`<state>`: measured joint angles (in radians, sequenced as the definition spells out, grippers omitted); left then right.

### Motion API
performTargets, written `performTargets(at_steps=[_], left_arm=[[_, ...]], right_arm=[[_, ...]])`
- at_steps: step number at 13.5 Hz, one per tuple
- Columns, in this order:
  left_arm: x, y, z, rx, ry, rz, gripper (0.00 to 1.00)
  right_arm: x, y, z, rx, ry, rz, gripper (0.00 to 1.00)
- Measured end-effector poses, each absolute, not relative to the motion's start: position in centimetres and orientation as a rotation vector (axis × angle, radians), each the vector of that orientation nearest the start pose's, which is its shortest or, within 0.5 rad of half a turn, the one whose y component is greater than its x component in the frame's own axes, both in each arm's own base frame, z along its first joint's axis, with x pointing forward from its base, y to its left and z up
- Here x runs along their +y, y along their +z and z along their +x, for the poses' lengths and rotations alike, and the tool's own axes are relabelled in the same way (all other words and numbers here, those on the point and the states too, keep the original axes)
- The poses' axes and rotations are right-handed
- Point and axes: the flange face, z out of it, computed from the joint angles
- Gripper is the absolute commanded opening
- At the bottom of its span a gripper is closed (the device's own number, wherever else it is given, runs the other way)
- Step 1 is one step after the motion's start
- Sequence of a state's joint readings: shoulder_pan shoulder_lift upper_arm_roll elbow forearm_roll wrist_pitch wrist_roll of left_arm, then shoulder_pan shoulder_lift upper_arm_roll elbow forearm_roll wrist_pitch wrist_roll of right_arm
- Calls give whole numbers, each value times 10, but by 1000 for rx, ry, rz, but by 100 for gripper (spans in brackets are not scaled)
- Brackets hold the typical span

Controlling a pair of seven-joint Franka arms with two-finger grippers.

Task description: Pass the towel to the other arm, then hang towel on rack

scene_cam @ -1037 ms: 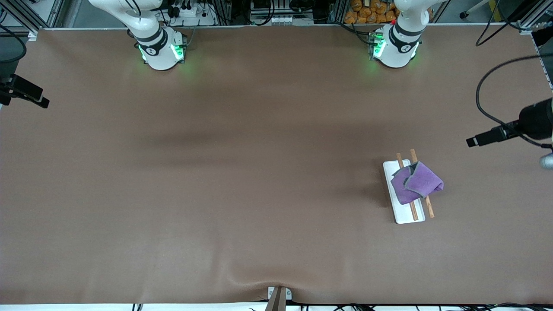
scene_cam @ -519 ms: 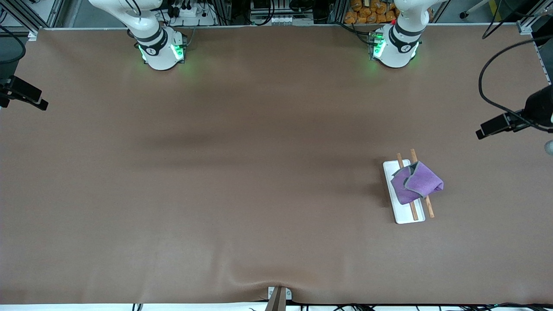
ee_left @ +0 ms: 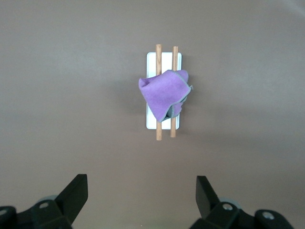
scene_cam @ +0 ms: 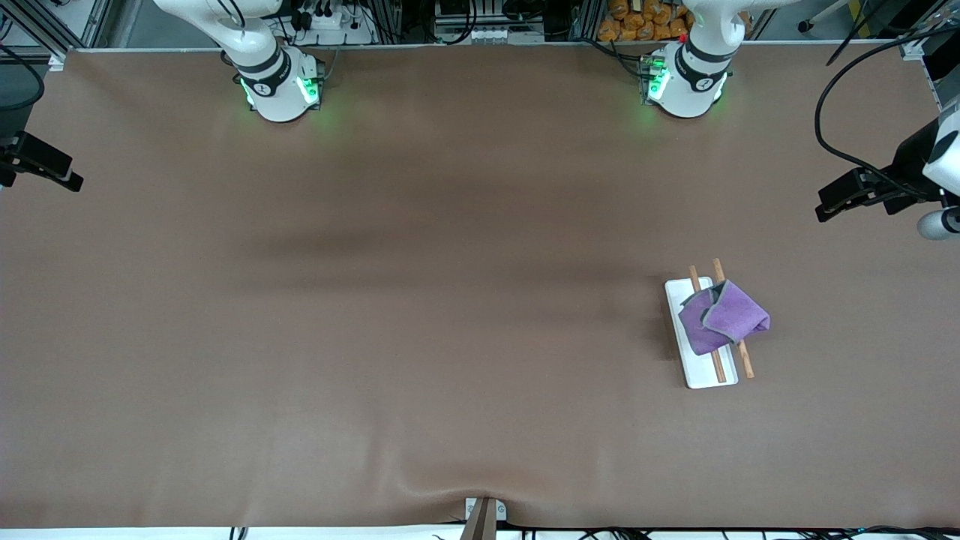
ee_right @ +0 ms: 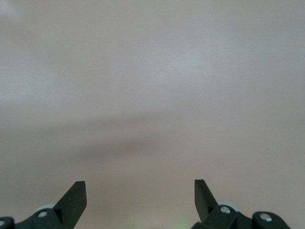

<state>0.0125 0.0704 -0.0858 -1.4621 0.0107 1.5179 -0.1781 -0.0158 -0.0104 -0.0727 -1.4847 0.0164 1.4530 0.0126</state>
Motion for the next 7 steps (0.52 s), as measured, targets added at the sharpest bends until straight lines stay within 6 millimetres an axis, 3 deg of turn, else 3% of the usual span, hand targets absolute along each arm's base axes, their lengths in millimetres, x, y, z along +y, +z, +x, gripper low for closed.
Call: performTargets(at_steps=[3,7], left_arm=[[-35,633,557,-176,2,-3127,100],[-33,649,540,-166,-46,-3128,100]], right_arm=[[-46,660,537,154,32,-3120,100],[-45,660,537,154,32,-3120,100]])
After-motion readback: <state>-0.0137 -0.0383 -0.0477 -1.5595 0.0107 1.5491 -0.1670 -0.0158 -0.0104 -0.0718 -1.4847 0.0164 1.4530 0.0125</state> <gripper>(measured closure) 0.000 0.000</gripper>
